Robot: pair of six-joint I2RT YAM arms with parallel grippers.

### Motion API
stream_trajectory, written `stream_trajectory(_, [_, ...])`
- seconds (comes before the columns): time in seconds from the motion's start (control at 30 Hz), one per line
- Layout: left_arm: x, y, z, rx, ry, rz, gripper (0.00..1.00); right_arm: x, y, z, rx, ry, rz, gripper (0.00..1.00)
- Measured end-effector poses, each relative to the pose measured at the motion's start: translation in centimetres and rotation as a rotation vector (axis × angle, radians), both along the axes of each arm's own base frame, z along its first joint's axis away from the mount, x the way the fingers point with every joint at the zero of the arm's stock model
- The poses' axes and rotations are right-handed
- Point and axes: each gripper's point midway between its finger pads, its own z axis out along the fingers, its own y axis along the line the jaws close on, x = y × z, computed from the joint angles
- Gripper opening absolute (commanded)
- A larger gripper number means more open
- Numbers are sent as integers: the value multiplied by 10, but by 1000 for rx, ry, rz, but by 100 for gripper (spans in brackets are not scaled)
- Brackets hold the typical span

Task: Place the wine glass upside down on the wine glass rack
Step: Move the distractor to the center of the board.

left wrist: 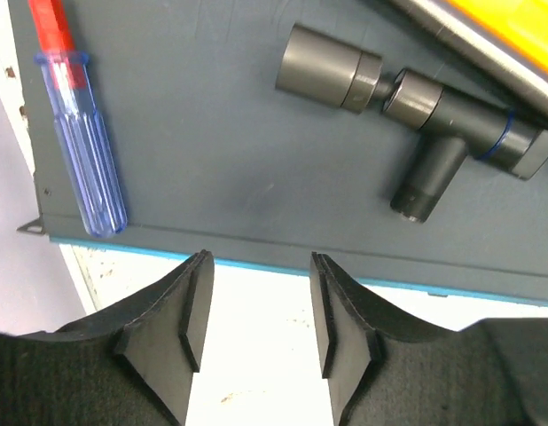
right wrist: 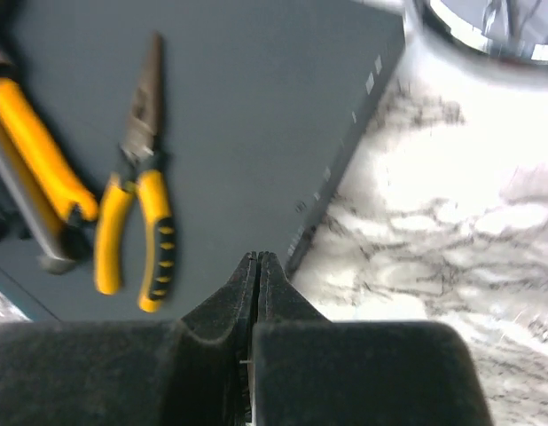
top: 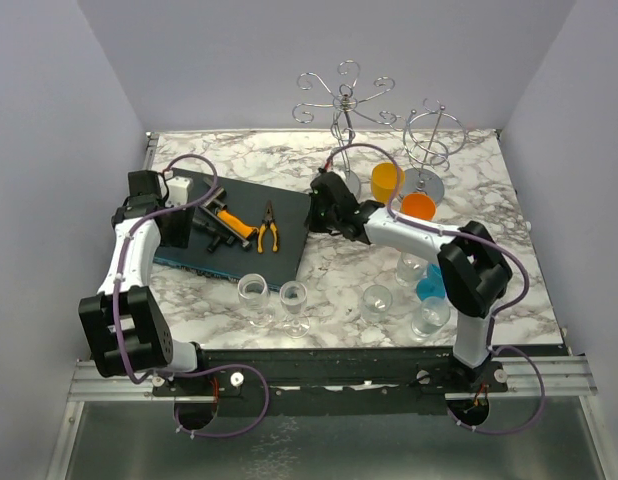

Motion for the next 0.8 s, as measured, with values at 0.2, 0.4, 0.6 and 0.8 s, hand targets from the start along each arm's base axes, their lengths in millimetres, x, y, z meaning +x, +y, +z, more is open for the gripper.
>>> stream_trajectory(0.2, [-25, 30, 7, 51, 55, 22, 49, 39, 0, 62, 20, -159, 6, 0])
stream_trajectory(0.4, [-50, 53, 14, 83, 75, 59, 49, 84, -3, 62, -30, -214, -1, 0])
stream_trajectory(0.6, [-66, 54, 7, 54, 122, 62, 48, 110, 0, 43, -91, -239, 7, 0])
stream_trajectory(0.8, [-75, 64, 2, 38, 139, 92, 48, 111, 3, 33, -77, -251, 3, 0])
